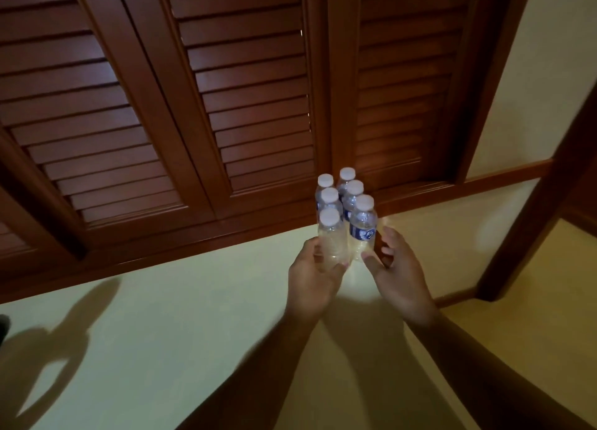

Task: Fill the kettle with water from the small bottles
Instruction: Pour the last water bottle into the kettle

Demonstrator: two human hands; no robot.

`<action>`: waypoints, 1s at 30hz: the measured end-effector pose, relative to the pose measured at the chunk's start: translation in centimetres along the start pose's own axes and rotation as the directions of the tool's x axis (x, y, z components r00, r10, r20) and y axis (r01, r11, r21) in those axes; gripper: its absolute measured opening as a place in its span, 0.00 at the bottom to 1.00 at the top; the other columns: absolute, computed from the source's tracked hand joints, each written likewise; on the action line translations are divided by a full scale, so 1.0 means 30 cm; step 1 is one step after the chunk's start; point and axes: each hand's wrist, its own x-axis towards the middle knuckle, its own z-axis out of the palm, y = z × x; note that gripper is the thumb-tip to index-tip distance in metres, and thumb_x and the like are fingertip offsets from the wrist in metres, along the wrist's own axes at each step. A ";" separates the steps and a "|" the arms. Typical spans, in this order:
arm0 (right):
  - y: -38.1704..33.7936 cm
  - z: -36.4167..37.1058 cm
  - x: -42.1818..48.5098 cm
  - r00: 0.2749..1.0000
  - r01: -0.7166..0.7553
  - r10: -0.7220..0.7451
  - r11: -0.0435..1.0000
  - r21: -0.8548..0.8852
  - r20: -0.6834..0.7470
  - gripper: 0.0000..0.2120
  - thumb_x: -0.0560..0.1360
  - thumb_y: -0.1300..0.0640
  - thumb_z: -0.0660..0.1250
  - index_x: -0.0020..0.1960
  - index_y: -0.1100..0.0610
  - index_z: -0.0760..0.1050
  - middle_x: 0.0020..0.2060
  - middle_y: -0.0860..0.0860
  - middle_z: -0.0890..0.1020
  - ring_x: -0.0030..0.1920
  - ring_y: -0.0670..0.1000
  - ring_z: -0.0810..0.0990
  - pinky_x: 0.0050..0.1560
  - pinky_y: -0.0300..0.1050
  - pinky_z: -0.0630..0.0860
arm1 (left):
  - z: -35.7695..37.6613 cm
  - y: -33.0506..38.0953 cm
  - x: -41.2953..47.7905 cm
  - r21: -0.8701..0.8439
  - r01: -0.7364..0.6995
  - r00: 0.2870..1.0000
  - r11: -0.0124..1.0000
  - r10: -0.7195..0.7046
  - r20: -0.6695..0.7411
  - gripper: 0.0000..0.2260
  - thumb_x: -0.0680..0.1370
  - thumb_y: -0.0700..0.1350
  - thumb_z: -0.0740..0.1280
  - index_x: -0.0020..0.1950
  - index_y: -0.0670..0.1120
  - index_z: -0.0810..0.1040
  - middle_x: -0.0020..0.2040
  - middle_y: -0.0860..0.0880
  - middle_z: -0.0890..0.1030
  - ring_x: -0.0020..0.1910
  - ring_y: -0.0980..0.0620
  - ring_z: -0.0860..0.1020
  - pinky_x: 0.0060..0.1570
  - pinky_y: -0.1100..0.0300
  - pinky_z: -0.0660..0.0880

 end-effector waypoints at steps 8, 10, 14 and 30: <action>0.052 0.025 0.050 0.999 0.038 -0.040 0.995 0.089 0.022 0.26 0.78 0.55 0.70 0.74 0.50 0.67 0.63 0.46 0.78 0.63 0.45 0.77 0.62 0.38 0.73 | 0.054 0.021 0.040 0.013 0.032 0.998 0.999 -0.031 -0.049 0.23 0.74 0.54 0.79 0.62 0.57 0.72 0.56 0.56 0.83 0.53 0.56 0.81 0.53 0.60 0.80; 0.060 0.028 0.059 0.999 0.040 -0.042 0.994 0.102 0.017 0.25 0.78 0.57 0.70 0.73 0.51 0.68 0.62 0.47 0.79 0.62 0.45 0.77 0.57 0.30 0.70 | 0.060 0.022 0.039 0.017 0.038 0.997 0.999 -0.037 -0.063 0.24 0.73 0.53 0.80 0.61 0.59 0.69 0.55 0.56 0.82 0.53 0.55 0.81 0.54 0.58 0.81; 0.068 0.029 0.067 0.999 0.035 -0.037 0.993 0.111 0.015 0.26 0.78 0.58 0.70 0.74 0.53 0.68 0.63 0.47 0.78 0.62 0.45 0.77 0.54 0.26 0.67 | 0.070 0.023 0.038 0.026 0.041 0.996 0.999 -0.039 -0.079 0.25 0.73 0.53 0.80 0.62 0.59 0.68 0.56 0.58 0.80 0.54 0.55 0.81 0.56 0.57 0.81; 0.040 0.048 -0.166 0.962 0.256 -0.250 0.965 0.048 -0.105 0.15 0.77 0.55 0.70 0.63 0.52 0.76 0.58 0.47 0.81 0.59 0.46 0.80 0.57 0.42 0.77 | -0.083 -0.018 -0.144 0.024 -0.052 0.995 0.998 0.054 -0.088 0.17 0.79 0.50 0.75 0.66 0.56 0.77 0.61 0.60 0.81 0.59 0.60 0.80 0.60 0.64 0.79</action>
